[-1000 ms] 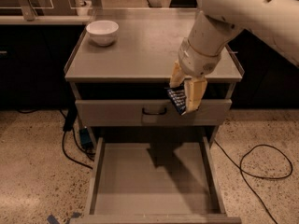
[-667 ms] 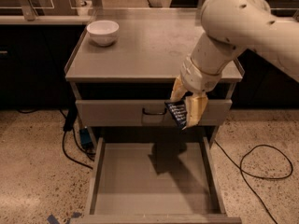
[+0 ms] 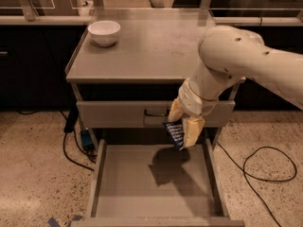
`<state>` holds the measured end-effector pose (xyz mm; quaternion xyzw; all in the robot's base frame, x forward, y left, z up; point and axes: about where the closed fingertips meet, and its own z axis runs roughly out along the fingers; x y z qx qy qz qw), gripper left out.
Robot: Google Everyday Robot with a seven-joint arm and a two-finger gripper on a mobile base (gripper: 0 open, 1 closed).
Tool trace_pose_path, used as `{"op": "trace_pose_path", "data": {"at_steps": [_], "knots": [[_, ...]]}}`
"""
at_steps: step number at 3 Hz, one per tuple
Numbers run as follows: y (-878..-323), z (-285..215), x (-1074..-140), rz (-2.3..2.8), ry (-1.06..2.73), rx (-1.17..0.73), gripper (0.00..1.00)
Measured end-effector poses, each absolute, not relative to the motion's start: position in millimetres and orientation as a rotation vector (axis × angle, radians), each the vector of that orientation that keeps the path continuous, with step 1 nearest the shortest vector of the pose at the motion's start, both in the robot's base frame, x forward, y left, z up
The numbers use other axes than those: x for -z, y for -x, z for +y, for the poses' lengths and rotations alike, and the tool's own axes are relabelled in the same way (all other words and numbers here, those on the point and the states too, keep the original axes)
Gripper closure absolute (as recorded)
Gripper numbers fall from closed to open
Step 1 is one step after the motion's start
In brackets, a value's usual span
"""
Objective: Place rxbar blueberry into middle drawer
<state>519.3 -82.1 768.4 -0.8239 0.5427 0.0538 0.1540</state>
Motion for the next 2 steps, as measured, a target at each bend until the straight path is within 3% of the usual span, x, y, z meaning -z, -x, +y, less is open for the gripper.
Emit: {"op": "trace_pose_path", "data": {"at_steps": [2], "knots": [[-504.5, -76.6, -710.5, 1.624, 2.37, -0.154, 1.0]]}}
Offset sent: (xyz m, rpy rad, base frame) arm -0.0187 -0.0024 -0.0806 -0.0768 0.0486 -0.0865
